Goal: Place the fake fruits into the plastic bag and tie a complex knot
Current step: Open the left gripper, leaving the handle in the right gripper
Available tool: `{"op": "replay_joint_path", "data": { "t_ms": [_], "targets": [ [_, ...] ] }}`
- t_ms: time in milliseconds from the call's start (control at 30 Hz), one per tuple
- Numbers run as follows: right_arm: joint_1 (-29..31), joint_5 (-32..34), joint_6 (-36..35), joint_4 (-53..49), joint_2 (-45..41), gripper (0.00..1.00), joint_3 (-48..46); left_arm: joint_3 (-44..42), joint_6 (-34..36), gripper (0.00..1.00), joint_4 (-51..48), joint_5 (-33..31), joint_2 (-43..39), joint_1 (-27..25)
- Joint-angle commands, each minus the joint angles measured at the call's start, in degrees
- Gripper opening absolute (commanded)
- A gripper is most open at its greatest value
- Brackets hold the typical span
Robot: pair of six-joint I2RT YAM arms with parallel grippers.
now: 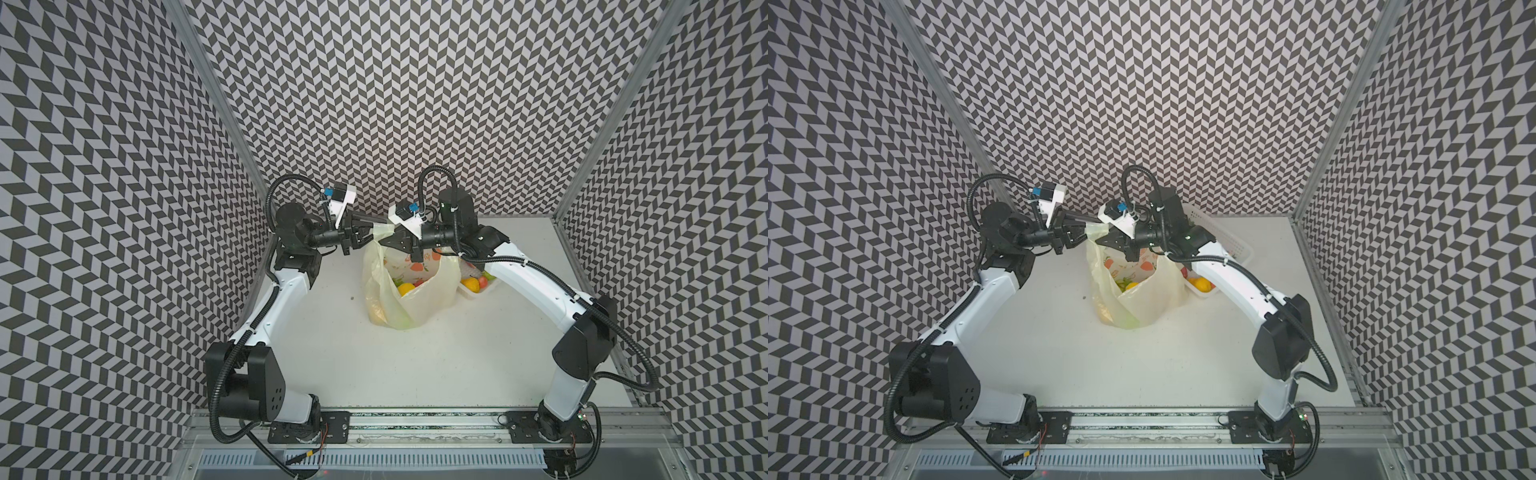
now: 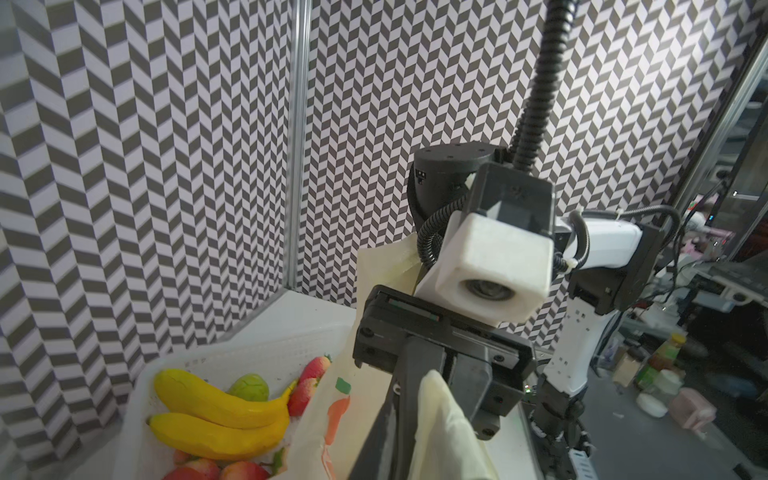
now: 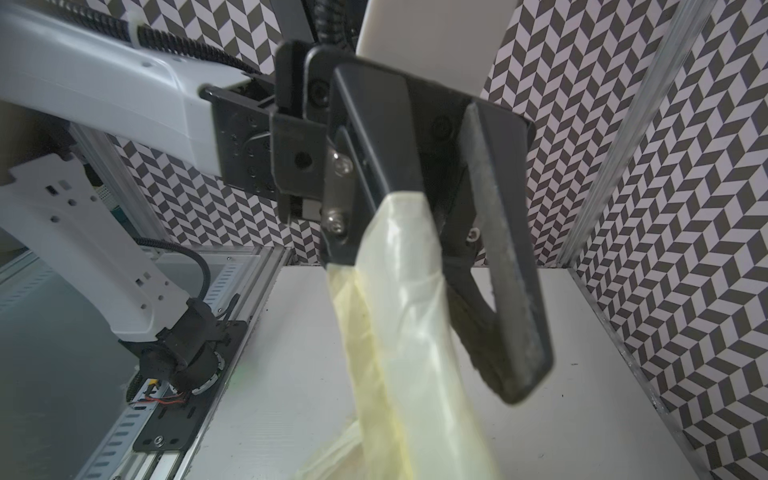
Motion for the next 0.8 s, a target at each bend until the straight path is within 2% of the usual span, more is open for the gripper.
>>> {"op": "replay_joint_path", "data": {
  "t_ms": [0, 133, 233, 367, 533, 767],
  "targets": [
    [-0.7, 0.3, 1.1, 3.7, -1.8, 0.00, -0.8, -0.7, -1.0, 0.36, 1.9, -0.6, -4.1, 3.4],
    [-0.8, -0.1, 1.6, 4.2, -2.3, 0.00, -0.7, -3.7, -1.2, 0.54, 1.9, -0.6, -7.0, 7.4],
    [-0.8, -0.6, 2.0, 4.7, -2.7, 0.00, -0.6, -7.1, -0.1, 0.63, 2.1, -0.6, -8.9, 9.0],
    [-0.8, -1.3, 2.5, 4.8, -3.1, 0.00, 0.0, -10.9, 3.6, 0.70, 1.4, -1.8, -10.0, 8.3],
    [-0.9, -1.9, 2.2, 3.8, -4.0, 0.00, 0.8, -13.9, 5.2, 0.81, 5.4, -2.0, -10.2, 6.5],
    [-0.9, -2.0, 2.6, 3.8, -4.8, 0.00, 1.2, -14.2, 11.7, 0.94, 2.5, -8.0, -11.3, 4.1]
  ]
}}
